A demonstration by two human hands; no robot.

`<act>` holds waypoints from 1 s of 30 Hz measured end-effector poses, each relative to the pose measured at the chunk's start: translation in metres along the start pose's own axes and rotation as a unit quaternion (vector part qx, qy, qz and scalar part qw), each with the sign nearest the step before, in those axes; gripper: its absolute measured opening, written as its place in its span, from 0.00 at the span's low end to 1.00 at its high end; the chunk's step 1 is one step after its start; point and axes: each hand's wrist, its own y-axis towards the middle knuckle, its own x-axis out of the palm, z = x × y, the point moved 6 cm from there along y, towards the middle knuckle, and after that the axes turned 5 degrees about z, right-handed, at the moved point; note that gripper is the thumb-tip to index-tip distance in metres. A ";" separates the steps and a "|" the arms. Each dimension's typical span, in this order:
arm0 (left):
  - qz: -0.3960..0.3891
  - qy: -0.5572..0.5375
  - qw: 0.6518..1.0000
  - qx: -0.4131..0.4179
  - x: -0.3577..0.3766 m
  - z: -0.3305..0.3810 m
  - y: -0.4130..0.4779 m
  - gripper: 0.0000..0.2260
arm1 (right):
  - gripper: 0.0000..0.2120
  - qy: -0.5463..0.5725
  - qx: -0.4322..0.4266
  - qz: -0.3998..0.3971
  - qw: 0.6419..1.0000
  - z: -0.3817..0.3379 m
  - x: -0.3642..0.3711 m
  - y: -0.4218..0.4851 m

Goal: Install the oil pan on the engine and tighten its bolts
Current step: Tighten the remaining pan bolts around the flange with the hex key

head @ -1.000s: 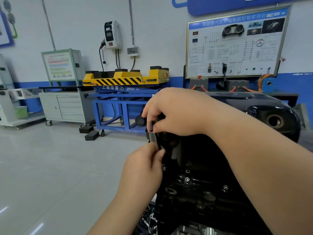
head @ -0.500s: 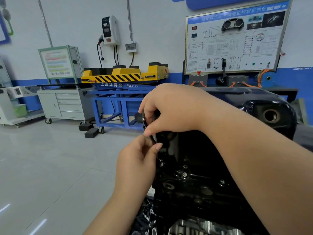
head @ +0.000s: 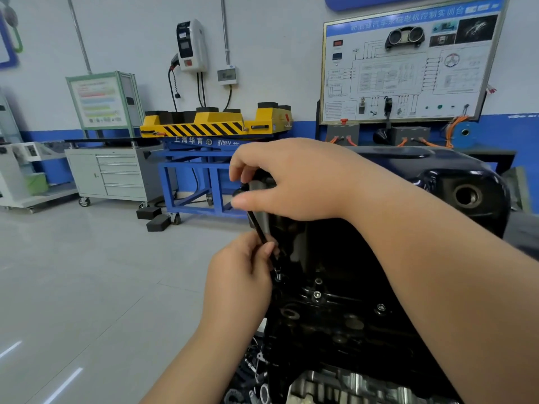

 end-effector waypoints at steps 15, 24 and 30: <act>-0.030 0.055 0.998 0.021 0.005 0.004 0.000 0.10 | 0.07 -0.095 -0.043 -0.025 0.994 -0.001 0.006 0.003; 0.027 -0.010 0.999 -0.041 0.000 -0.003 -0.003 0.12 | 0.18 -0.134 -0.035 -0.012 0.990 0.002 0.006 0.005; 0.047 -0.032 0.998 -0.040 0.002 -0.006 -0.005 0.10 | 0.18 -0.119 -0.032 -0.005 0.992 0.004 0.005 0.002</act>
